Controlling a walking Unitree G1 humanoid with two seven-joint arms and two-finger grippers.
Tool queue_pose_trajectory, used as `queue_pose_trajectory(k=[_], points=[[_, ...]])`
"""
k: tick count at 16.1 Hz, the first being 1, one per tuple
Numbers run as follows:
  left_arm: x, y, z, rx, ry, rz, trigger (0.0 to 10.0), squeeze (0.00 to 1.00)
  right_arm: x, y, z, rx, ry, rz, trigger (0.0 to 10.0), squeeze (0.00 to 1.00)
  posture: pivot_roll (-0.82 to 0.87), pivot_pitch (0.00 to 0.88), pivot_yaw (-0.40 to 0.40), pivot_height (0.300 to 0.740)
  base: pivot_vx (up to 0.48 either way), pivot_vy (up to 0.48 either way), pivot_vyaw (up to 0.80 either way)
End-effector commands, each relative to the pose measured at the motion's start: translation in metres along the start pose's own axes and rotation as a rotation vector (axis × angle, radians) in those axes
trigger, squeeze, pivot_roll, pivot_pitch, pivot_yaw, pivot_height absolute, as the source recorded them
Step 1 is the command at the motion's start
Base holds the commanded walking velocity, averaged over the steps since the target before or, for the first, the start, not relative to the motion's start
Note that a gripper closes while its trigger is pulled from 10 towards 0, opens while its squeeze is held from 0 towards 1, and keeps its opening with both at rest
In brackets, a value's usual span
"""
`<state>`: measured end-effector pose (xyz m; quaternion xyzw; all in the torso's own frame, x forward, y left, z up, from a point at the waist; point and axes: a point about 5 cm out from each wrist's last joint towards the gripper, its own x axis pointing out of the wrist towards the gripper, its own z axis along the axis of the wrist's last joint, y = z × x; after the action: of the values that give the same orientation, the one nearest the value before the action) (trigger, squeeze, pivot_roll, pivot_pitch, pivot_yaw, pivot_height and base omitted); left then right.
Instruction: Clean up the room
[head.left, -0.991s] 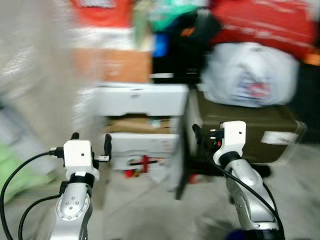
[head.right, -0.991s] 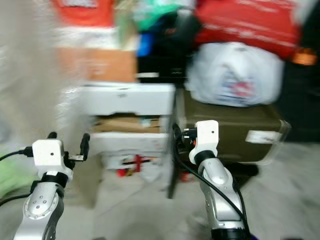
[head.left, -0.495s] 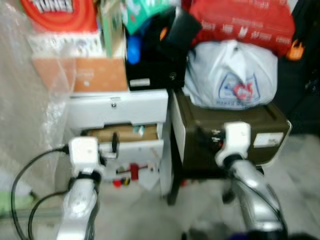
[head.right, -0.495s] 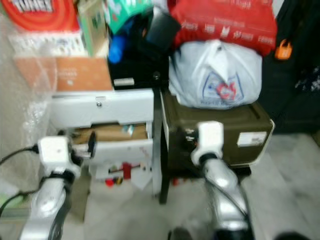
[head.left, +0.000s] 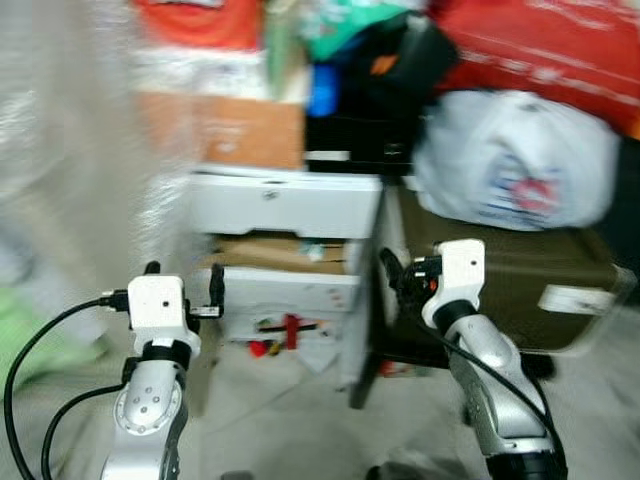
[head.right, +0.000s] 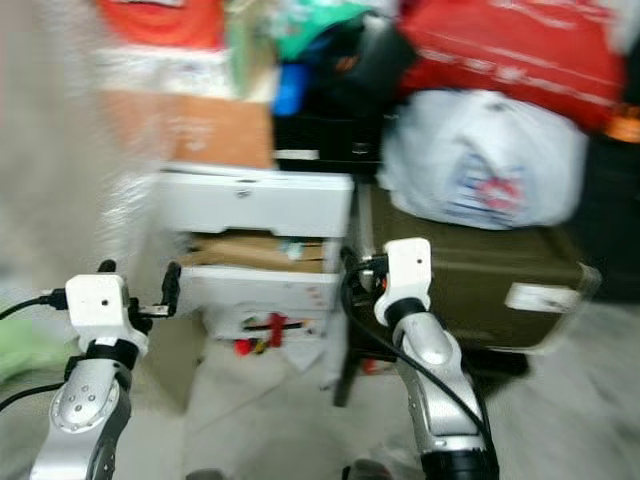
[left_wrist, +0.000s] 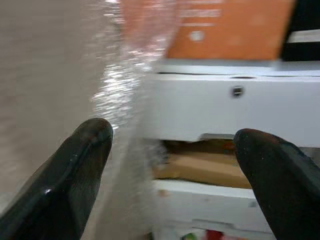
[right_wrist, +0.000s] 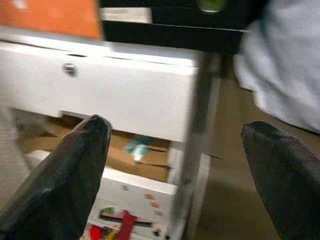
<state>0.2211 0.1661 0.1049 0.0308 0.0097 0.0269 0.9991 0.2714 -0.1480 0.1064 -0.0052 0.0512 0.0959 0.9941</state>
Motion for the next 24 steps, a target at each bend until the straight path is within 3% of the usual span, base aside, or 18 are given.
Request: queue_pose_trajectory(k=[1, 24], points=[[0.0, 0.0, 0.0, 0.007, -0.002, 0.001, 10.0, 0.0, 0.002, 0.0, 0.003, -0.004, -0.013, 0.005, 10.0, 0.0, -0.09, 0.0, -0.002, 0.74, 0.0, 0.0, 0.8], [0.002, 0.009, 0.001, 0.05, 0.001, 0.105, 10.0, 0.0, 0.019, 0.006, 0.013, -0.007, -0.078, 0.031, 10.0, 0.0, -0.07, 0.0, 0.004, 0.74, 0.0, 0.0, 0.8]])
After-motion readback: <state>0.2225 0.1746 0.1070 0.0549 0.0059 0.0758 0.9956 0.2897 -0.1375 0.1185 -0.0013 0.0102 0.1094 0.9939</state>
